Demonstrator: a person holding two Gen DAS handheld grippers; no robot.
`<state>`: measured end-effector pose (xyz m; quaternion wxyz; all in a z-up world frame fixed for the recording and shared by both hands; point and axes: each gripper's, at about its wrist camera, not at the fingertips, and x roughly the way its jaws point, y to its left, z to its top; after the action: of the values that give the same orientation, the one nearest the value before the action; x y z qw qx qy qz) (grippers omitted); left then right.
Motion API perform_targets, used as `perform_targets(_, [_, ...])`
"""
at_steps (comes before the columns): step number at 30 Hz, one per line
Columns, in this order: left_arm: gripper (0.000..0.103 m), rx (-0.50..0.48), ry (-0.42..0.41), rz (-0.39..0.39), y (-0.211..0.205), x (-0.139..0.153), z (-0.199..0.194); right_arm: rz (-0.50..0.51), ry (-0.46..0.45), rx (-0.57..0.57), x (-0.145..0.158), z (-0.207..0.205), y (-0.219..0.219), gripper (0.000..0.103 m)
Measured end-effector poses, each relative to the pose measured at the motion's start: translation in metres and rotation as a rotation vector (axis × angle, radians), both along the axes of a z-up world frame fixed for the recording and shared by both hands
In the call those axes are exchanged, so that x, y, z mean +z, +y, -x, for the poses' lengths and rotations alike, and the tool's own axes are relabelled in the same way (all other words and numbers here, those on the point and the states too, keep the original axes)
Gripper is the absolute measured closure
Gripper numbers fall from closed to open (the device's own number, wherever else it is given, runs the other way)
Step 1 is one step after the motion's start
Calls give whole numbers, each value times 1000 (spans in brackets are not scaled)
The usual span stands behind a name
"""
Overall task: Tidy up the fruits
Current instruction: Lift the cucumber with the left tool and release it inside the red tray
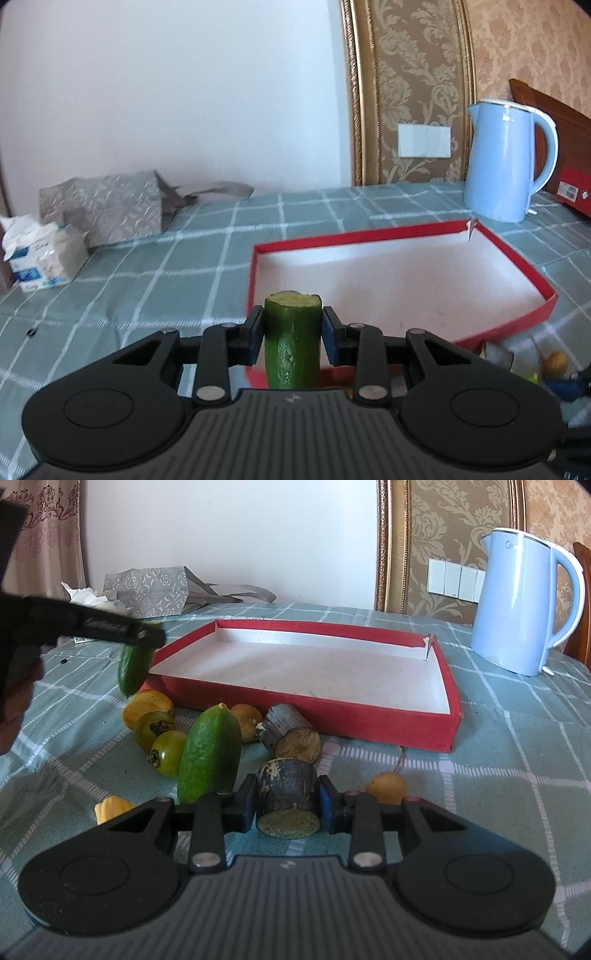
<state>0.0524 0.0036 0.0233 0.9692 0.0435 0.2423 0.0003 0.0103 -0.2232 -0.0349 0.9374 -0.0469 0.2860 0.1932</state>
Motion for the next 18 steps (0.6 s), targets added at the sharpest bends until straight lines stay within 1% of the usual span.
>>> perform_targets(3, [71,-3,-14,1,-5,3,-9,0,0,0,0,0,0,71])
perform_targets(7, [71,-35,-57,-15,-14,12,-17,-1,0,0,0,0,0,71])
perform_targets(9, [71,-69,-60,-18,-18,16,-23,-1,1,0,0,0,0,71])
perform_targets(14, [71,-116,-7,45,-19,12,-49,-1,1,0,0,0,0,71])
perform_targets(16, [71,-123,8,52,-21,7,-59,-1,1,0,0,0,0,71])
perform_targets(18, [71,-127,18,41,-24,3,-65,-1,1,0,0,0,0,71])
